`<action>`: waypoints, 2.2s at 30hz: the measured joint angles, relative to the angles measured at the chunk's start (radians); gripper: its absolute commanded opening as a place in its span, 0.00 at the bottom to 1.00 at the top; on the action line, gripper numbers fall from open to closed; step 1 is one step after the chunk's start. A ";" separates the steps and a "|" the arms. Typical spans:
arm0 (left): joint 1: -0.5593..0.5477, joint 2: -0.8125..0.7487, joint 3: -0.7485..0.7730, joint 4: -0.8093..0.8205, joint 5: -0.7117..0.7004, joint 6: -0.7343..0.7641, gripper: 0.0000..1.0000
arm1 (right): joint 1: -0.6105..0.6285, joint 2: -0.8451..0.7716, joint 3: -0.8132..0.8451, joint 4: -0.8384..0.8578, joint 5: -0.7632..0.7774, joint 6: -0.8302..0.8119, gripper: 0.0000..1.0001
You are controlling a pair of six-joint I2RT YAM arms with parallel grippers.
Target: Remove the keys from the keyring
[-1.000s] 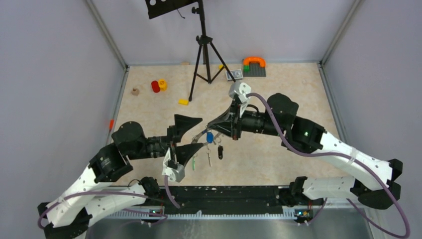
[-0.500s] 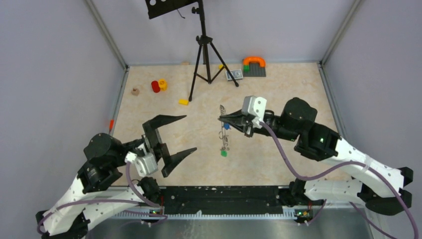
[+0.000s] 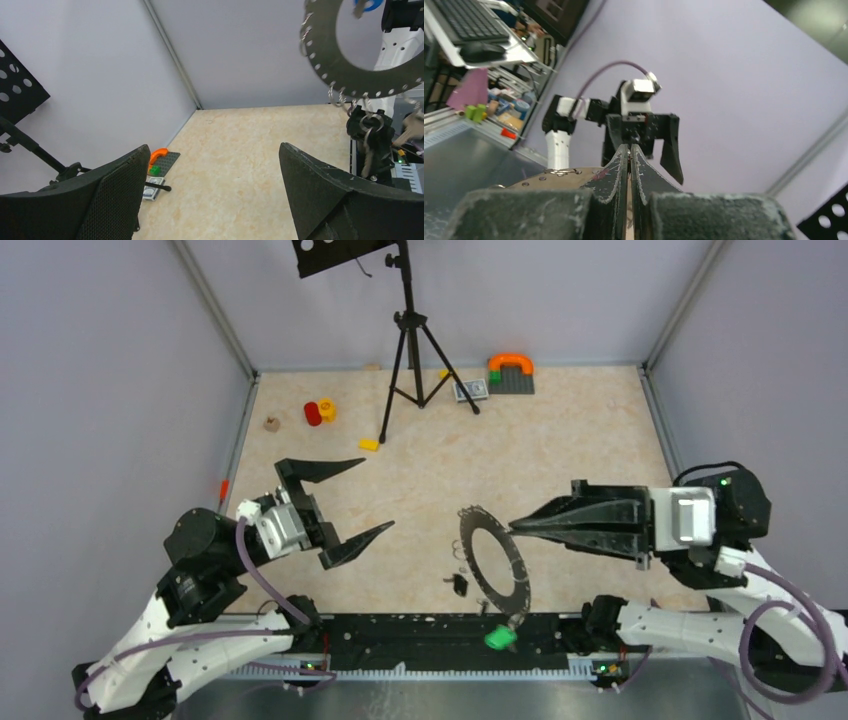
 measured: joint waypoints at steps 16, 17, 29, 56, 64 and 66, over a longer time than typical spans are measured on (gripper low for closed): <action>0.000 -0.028 -0.016 0.012 0.047 -0.027 0.98 | 0.000 -0.016 0.000 0.121 -0.338 0.151 0.00; 0.000 -0.028 -0.016 0.012 0.055 -0.029 0.98 | 0.000 -0.015 0.000 0.121 -0.345 0.152 0.00; 0.000 0.017 0.000 0.154 0.271 -0.102 0.88 | 0.000 0.006 -0.007 0.056 -0.318 0.065 0.00; 0.000 0.394 0.098 0.653 0.745 -0.517 0.79 | 0.000 0.101 -0.014 0.016 -0.321 -0.004 0.00; 0.000 0.436 0.098 0.695 0.770 -0.583 0.69 | 0.000 0.114 -0.014 -0.032 -0.272 -0.066 0.00; 0.000 0.441 0.098 0.700 0.772 -0.592 0.66 | 0.000 0.121 -0.014 -0.043 -0.256 -0.080 0.00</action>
